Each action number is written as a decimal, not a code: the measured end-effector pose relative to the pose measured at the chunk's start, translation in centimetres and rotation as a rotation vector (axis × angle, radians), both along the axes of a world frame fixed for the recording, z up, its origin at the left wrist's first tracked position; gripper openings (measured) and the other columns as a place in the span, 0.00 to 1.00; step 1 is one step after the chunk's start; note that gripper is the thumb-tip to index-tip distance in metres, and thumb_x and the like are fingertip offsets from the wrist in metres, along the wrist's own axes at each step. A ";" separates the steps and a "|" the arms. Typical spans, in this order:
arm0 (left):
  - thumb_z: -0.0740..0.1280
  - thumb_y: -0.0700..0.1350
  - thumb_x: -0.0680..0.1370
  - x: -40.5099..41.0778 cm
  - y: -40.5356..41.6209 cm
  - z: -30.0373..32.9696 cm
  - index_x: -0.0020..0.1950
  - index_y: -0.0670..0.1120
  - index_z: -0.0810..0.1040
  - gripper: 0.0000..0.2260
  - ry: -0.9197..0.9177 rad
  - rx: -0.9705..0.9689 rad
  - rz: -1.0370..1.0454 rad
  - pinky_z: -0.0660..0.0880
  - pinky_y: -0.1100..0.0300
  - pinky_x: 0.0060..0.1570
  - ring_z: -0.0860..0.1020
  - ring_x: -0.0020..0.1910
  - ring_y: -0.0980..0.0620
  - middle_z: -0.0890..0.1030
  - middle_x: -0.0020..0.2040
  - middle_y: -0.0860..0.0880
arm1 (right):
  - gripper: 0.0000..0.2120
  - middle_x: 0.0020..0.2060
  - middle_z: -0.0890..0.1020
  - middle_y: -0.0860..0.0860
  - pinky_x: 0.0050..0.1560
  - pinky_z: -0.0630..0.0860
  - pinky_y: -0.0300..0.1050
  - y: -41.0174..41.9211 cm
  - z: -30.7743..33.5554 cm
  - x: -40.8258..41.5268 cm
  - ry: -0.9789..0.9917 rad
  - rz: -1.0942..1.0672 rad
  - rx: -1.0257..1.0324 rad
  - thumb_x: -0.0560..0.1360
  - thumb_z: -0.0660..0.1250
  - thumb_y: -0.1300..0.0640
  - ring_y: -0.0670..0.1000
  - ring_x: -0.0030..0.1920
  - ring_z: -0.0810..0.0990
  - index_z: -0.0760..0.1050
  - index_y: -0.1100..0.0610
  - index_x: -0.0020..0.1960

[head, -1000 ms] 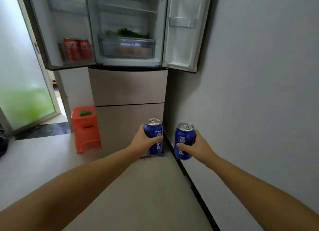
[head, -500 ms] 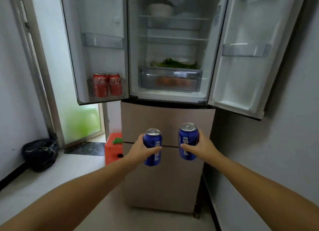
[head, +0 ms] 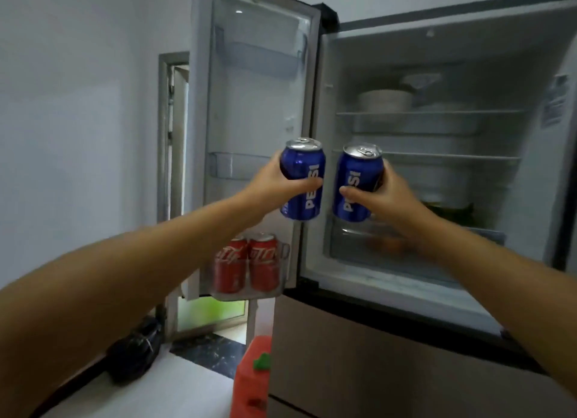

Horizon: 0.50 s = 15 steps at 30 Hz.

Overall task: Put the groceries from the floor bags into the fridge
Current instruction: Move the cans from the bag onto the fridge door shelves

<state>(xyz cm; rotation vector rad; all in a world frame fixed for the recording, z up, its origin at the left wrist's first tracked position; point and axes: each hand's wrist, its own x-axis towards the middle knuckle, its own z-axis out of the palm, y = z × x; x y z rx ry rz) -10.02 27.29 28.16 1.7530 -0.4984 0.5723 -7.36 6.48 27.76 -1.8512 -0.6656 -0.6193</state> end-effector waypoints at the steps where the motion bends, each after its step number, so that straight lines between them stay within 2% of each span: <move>1: 0.74 0.40 0.70 0.3 0.9 2.1 0.64 0.45 0.70 0.24 -0.037 0.021 0.019 0.77 0.62 0.49 0.79 0.49 0.57 0.81 0.51 0.51 | 0.29 0.56 0.79 0.50 0.61 0.75 0.54 0.9 1.8 1.7 -0.042 0.045 0.017 0.66 0.77 0.59 0.50 0.57 0.78 0.68 0.54 0.63; 3: 0.74 0.40 0.70 1.3 2.6 5.6 0.62 0.46 0.71 0.22 -0.106 0.054 0.082 0.78 0.62 0.50 0.80 0.50 0.56 0.81 0.51 0.51 | 0.29 0.55 0.79 0.49 0.59 0.76 0.50 2.9 5.0 4.3 -0.110 0.119 0.041 0.67 0.76 0.59 0.49 0.56 0.78 0.67 0.54 0.63; 6: 0.76 0.44 0.69 3.0 4.6 9.7 0.62 0.45 0.72 0.24 -0.171 0.087 0.241 0.78 0.53 0.54 0.81 0.53 0.51 0.82 0.53 0.48 | 0.25 0.49 0.79 0.46 0.53 0.77 0.43 6.1 8.7 7.9 -0.177 0.212 0.087 0.68 0.76 0.58 0.44 0.51 0.79 0.69 0.54 0.60; 8: 0.75 0.43 0.70 4.2 5.7 11.5 0.58 0.45 0.74 0.19 -0.176 0.124 0.314 0.79 0.54 0.52 0.81 0.51 0.51 0.82 0.51 0.48 | 0.26 0.50 0.81 0.48 0.54 0.78 0.47 8.1 10.3 10.6 -0.199 0.269 0.094 0.67 0.77 0.55 0.45 0.51 0.80 0.70 0.57 0.60; 10: 0.73 0.42 0.72 5.4 6.4 12.2 0.54 0.45 0.76 0.13 -0.153 0.152 0.359 0.79 0.55 0.50 0.82 0.50 0.50 0.82 0.50 0.46 | 0.30 0.52 0.81 0.50 0.57 0.78 0.52 9.9 10.8 12.8 -0.192 0.302 0.084 0.64 0.77 0.50 0.48 0.53 0.81 0.70 0.56 0.62; 11: 0.73 0.42 0.72 6.0 6.7 12.1 0.53 0.45 0.76 0.11 -0.134 0.157 0.387 0.79 0.56 0.50 0.82 0.50 0.50 0.82 0.50 0.45 | 0.29 0.53 0.81 0.49 0.57 0.78 0.52 10.8 10.8 13.8 -0.182 0.322 0.078 0.65 0.77 0.50 0.48 0.53 0.81 0.71 0.55 0.62; 15: 0.74 0.43 0.71 8.3 8.2 9.9 0.49 0.48 0.77 0.09 -0.054 0.150 0.478 0.80 0.60 0.45 0.83 0.45 0.52 0.83 0.47 0.48 | 0.14 0.45 0.82 0.46 0.42 0.76 0.35 13.1 9.4 15.7 -0.168 0.366 -0.025 0.70 0.74 0.52 0.40 0.44 0.80 0.75 0.51 0.53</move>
